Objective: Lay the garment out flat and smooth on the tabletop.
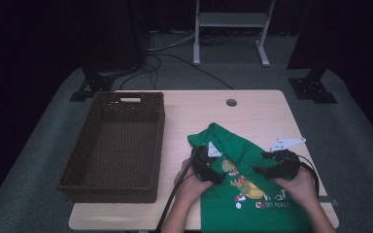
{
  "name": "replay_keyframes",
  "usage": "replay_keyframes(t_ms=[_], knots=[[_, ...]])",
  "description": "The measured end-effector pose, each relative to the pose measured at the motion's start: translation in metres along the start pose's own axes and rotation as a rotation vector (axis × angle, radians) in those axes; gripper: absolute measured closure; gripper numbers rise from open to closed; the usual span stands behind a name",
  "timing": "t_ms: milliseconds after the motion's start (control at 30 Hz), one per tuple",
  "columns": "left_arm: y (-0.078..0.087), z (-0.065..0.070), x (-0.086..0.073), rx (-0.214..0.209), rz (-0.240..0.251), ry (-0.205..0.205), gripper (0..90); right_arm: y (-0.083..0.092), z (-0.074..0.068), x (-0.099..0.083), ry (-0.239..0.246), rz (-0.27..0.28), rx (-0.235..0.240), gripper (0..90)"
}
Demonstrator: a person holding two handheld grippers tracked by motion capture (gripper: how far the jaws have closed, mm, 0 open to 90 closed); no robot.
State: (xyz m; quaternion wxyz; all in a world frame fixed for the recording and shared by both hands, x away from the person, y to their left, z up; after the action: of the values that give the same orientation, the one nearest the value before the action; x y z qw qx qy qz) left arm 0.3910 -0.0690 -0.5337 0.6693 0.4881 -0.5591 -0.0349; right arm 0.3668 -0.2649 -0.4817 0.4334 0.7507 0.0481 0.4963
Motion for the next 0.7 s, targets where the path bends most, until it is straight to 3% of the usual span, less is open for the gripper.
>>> replay_keyframes(t_ms=[700], knots=[[0.0,0.0,0.0,0.0,0.0,0.001,0.0,-0.032,-0.007,0.008,0.036,-0.06,0.024,41.8]])
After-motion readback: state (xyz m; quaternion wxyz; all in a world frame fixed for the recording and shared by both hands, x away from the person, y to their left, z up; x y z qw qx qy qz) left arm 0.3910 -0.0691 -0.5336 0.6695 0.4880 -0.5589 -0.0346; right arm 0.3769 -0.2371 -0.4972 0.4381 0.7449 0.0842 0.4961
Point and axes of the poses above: each handheld gripper's, and its own axes: y roughly backward along the jaws, x roughly out of its top, z roughly to its right, the point moved 7 cm from there along -y, roughly forward along the jaws, and after that the axes turned 7 degrees about x, right-handed, at the moved point
